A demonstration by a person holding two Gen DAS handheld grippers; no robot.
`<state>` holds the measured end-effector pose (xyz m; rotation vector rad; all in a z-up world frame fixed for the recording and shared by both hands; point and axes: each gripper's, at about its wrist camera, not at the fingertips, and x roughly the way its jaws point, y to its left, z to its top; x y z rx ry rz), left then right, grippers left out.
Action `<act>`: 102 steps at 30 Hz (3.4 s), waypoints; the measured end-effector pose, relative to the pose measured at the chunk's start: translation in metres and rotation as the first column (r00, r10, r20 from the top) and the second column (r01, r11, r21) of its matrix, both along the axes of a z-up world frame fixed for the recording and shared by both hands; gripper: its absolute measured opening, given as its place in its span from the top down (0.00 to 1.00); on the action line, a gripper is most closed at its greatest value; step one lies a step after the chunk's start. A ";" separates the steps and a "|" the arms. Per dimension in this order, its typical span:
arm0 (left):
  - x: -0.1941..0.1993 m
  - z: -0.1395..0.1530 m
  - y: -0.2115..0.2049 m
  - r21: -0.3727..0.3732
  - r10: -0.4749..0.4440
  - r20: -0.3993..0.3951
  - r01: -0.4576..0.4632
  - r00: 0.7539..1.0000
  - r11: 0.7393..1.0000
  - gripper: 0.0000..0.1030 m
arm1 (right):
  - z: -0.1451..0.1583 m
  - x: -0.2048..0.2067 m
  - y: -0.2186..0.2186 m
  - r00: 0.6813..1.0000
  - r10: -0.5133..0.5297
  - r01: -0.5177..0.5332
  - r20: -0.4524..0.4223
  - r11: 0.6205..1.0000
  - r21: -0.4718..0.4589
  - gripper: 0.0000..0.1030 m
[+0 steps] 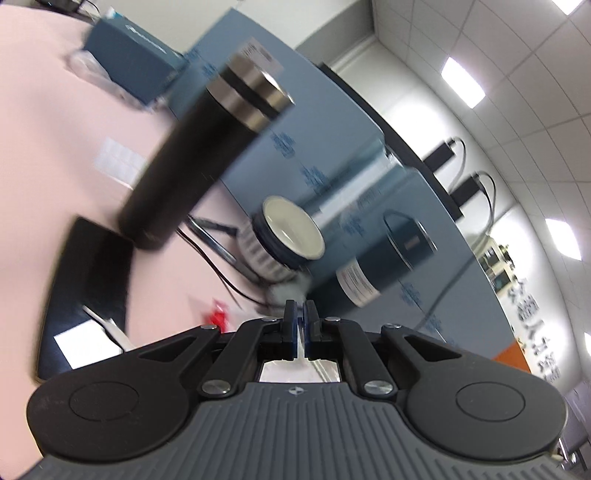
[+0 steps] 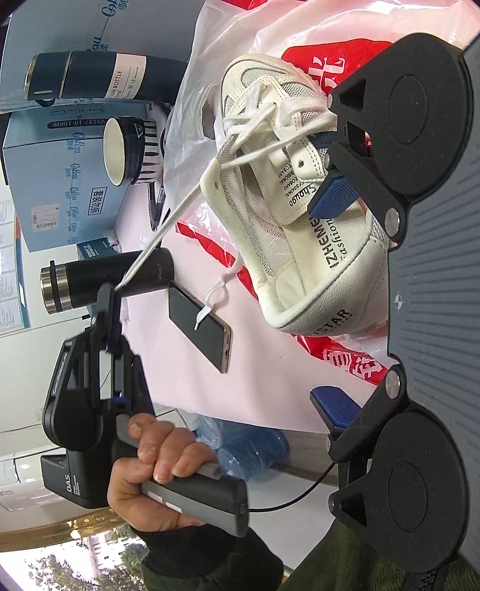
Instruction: Lace up shoes with both hands
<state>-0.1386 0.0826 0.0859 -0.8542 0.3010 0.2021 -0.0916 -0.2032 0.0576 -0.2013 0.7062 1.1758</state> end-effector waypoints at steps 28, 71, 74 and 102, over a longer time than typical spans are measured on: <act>0.004 -0.028 -0.016 -0.025 -0.164 -0.143 0.162 0.976 0.986 0.91 | -0.003 0.000 0.000 1.000 -0.011 0.011 -0.009 1.000 -0.008 0.03; 0.043 -0.068 -0.078 0.225 -0.175 -0.211 0.222 0.962 0.949 0.98 | -0.006 0.001 -0.003 1.000 -0.003 0.003 -0.010 1.000 0.002 0.00; 0.034 -0.058 -0.068 0.223 -0.132 -0.168 0.168 0.977 0.960 0.98 | -0.006 0.000 -0.003 1.000 -0.002 0.002 -0.009 1.000 0.000 0.00; -0.004 0.017 -0.032 0.610 0.122 -0.078 -0.050 0.989 0.791 0.98 | -0.005 0.000 -0.001 1.000 -0.004 0.003 -0.012 1.000 -0.007 0.00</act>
